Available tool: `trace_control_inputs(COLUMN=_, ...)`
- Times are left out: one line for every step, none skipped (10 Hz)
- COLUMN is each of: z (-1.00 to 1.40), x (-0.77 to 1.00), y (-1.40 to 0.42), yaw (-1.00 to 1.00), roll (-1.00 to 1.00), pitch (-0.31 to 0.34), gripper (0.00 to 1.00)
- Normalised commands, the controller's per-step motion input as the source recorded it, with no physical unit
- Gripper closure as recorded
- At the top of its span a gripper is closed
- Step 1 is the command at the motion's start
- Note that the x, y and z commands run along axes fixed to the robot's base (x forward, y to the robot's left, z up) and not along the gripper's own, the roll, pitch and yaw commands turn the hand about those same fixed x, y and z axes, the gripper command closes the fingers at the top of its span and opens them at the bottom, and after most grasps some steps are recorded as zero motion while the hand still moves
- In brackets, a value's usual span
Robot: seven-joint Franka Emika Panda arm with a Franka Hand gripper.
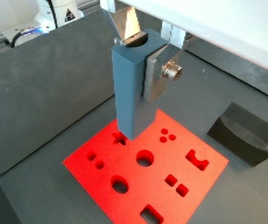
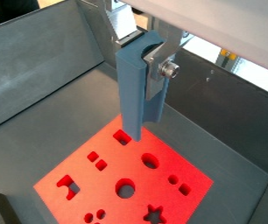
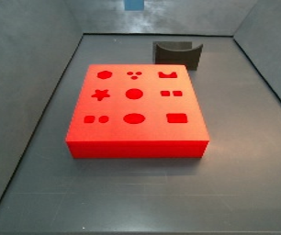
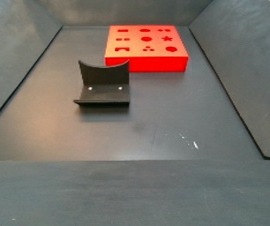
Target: Insert the arch object.
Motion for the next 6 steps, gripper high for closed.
trace_control_inputs(z=-0.19, x=0.29, y=0.00, yaw=0.00, roll=0.08, pitch=0.051, gripper=1.00)
trace_control_inputs(z=-0.46, x=0.59, y=0.49, yaw=0.00, roll=0.01, pitch=0.074, gripper=1.00)
trace_control_inputs(z=-0.65, x=0.75, y=0.72, yaw=0.00, roll=0.02, pitch=0.061, gripper=1.00)
trace_control_inputs(z=-0.66, x=0.85, y=0.69, yaw=-0.08, roll=0.04, pitch=0.064, gripper=1.00)
trace_control_inputs(z=-0.68, x=0.88, y=0.55, yaw=-0.22, roll=0.04, pitch=0.070, gripper=1.00)
trace_control_inputs(z=-0.61, x=0.89, y=0.39, yaw=-0.36, roll=0.06, pitch=0.059, gripper=1.00)
